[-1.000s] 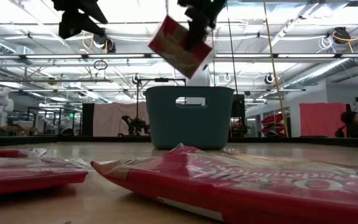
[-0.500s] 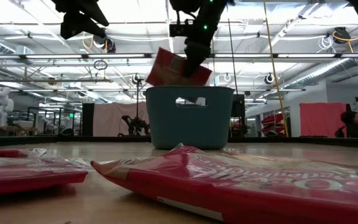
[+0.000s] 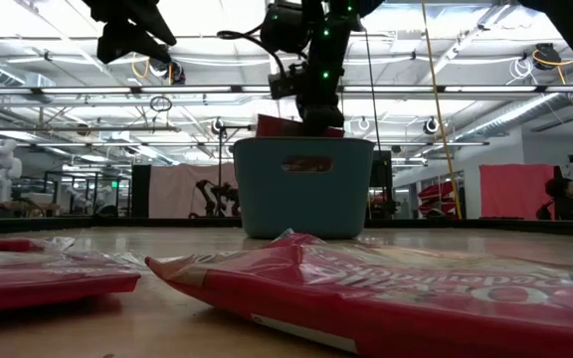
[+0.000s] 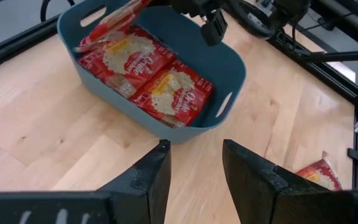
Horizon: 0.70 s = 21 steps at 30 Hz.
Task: Sort popcorn bags into baskets
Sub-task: Put the red popcorn bag into the blue bin
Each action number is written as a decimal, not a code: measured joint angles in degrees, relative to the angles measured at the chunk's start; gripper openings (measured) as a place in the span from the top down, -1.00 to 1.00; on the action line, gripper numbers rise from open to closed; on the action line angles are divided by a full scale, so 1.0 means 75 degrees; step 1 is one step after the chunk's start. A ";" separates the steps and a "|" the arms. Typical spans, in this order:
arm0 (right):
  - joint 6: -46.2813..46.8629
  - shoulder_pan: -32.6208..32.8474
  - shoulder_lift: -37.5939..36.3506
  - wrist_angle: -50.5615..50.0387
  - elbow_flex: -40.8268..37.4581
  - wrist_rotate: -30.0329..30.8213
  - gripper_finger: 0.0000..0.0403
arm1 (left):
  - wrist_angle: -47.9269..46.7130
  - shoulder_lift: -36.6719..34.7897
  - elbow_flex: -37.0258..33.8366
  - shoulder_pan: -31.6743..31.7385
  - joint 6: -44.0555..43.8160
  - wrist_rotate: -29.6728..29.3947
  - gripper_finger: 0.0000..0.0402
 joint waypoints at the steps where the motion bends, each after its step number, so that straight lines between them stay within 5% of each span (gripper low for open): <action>1: -0.0031 -0.0005 -0.0001 0.0044 0.0000 0.0004 0.92 | 0.0000 0.0000 0.0000 0.0000 0.0031 -0.0005 0.27; 14: -0.0038 -0.0005 0.0000 0.0346 -0.0524 0.0195 0.92 | -0.0003 0.0000 0.0000 0.0000 0.0177 -0.0032 0.27; 21: 0.0108 -0.0005 -0.0003 0.0338 -0.0775 0.0146 0.69 | -0.0003 0.0000 0.0000 0.0000 0.0065 -0.0035 0.27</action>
